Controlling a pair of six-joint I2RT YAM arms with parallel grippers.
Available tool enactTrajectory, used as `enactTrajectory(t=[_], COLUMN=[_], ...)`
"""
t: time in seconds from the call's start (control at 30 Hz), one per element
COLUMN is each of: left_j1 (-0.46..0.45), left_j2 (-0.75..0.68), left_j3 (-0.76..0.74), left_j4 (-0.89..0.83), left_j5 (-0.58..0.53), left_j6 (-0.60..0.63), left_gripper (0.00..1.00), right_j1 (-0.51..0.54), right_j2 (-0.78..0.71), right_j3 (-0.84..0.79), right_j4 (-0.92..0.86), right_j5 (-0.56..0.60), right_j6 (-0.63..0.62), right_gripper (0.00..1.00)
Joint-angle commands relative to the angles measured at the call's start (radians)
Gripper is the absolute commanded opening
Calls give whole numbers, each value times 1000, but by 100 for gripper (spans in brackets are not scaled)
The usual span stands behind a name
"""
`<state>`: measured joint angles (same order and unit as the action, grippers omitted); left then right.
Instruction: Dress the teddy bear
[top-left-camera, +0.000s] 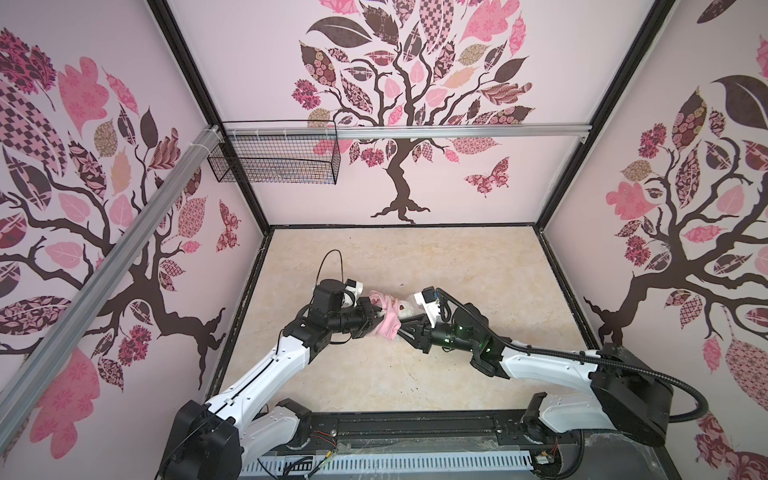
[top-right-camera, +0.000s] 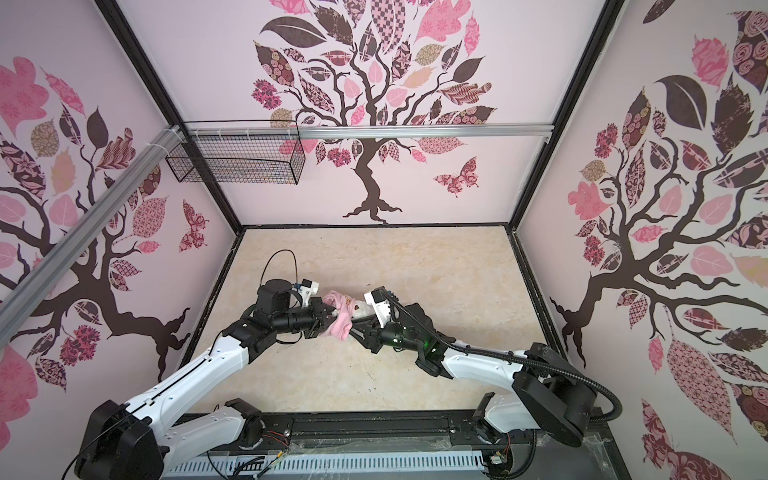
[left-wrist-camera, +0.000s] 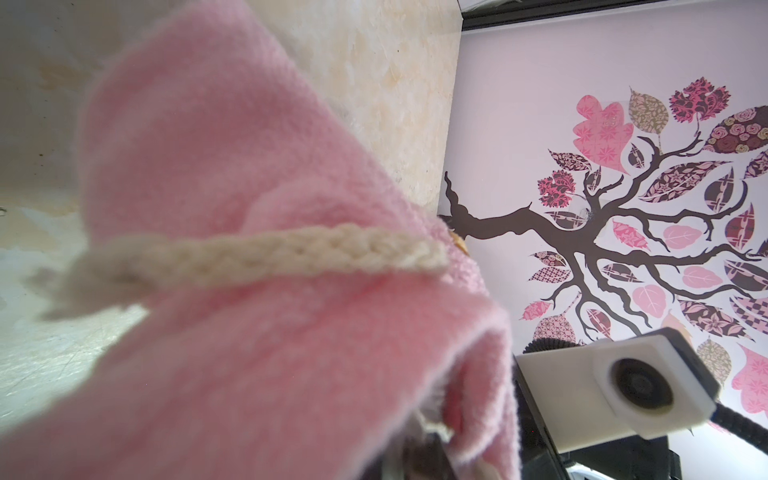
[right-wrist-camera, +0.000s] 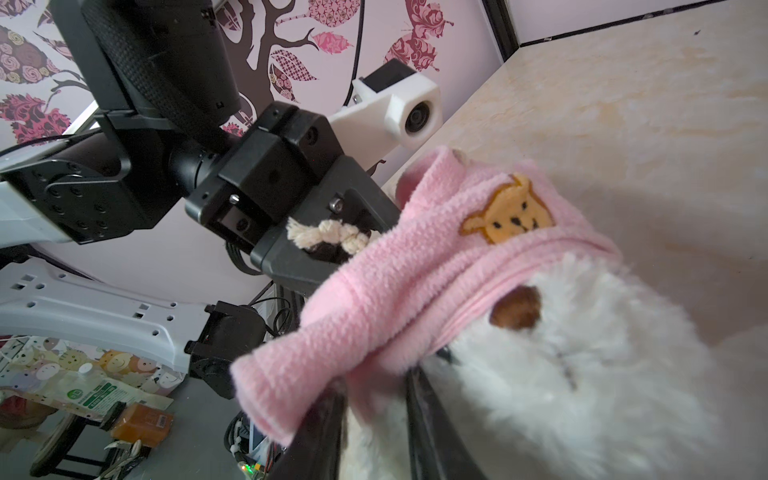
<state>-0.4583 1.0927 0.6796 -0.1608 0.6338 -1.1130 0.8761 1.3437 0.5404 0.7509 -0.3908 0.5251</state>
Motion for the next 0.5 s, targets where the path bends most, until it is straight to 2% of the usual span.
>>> enactTrajectory(t=[0.0, 0.13, 0.23, 0.33, 0.47], left_j1=[-23, -34, -35, -34, -22], left_j2=[-7, -3, -3, -13, -53], left_j3=[61, 65, 69, 75, 68], left_j4=[29, 30, 28, 13, 7], left_j5=[40, 26, 16, -17, -115], left_j6=[22, 30, 35, 45, 39], left_gripper=[0, 0, 0, 0, 0], right_j1=[6, 7, 6, 6, 4], right_j2=[43, 75, 87, 61, -9], right_j3=[46, 71, 64, 28, -15], right_j4=[62, 77, 101, 95, -65], right_j5=[-24, -44, -47, -15, 68], right_j6=[29, 58, 85, 102, 120], right_gripper=[27, 16, 1, 0, 0])
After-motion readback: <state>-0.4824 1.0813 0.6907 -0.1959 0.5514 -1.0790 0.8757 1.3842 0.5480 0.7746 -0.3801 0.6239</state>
